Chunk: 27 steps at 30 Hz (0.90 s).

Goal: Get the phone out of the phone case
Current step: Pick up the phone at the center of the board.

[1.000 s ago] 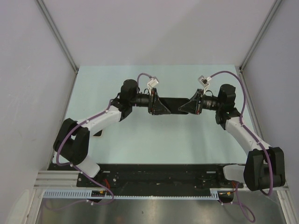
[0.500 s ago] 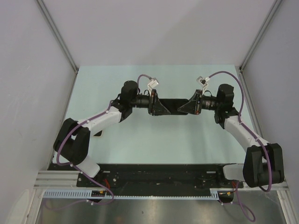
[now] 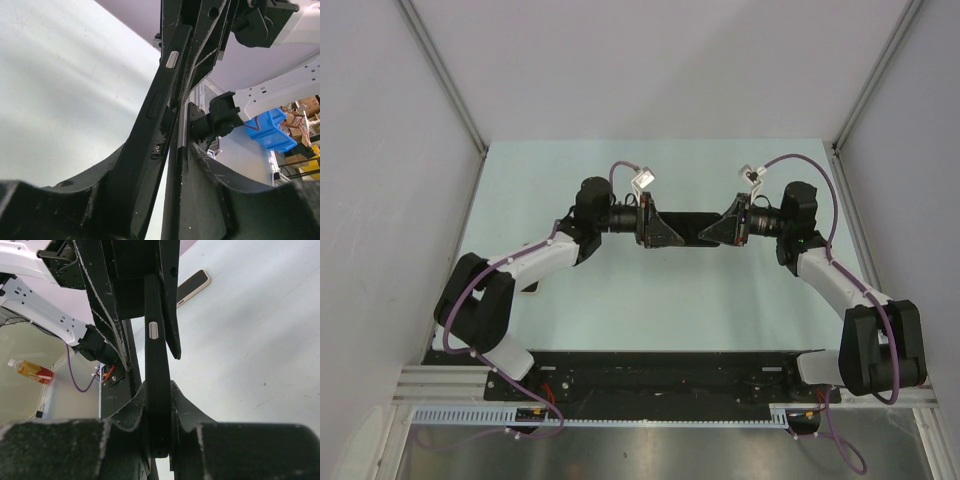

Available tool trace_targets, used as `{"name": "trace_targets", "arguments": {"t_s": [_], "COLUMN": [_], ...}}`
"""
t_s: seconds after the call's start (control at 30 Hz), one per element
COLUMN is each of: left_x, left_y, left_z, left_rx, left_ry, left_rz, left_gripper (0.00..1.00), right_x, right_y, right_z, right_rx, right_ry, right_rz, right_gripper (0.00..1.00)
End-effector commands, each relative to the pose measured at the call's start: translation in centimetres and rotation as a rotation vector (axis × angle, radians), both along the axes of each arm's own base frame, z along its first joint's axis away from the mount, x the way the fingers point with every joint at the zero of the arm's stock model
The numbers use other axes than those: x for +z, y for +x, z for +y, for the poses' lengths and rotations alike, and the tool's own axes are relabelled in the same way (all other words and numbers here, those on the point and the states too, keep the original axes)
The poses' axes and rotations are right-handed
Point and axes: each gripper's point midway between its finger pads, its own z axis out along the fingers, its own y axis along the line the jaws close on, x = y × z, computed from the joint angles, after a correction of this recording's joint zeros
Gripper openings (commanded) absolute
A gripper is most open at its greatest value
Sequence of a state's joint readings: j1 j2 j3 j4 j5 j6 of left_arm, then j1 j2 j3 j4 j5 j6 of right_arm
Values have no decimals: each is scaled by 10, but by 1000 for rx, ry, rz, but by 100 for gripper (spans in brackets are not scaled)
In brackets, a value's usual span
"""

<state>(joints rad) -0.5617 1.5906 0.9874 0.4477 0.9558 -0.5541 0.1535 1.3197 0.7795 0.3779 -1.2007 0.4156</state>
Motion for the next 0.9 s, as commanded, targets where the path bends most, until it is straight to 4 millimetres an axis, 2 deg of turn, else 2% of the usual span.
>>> {"name": "trace_targets", "arguments": {"t_s": [0.0,0.17,0.4,0.67,0.87], "left_x": [50,52,49,51,49], "left_y": [-5,-6,-5,-6,-6], "left_z": [4,5,4,5,4], "left_rx": [-31,-29,-26,-26,-34], "left_ry": [-118,-124,-123,-128,-126], "left_rz": [-136,-137,-130,-141,-132], "left_gripper": [53,55,43,35,19], "right_x": [-14,-18,-16,-20,-22], "right_y": [21,22,21,20,19], "right_z": [-5,-3,-2,0,2], "right_rx": [-111,-112,-109,-102,-100], "right_ry": [-20,-23,-21,-28,-34], "right_rz": [29,43,39,44,47], "right_gripper": [0,0,0,0,0]}}
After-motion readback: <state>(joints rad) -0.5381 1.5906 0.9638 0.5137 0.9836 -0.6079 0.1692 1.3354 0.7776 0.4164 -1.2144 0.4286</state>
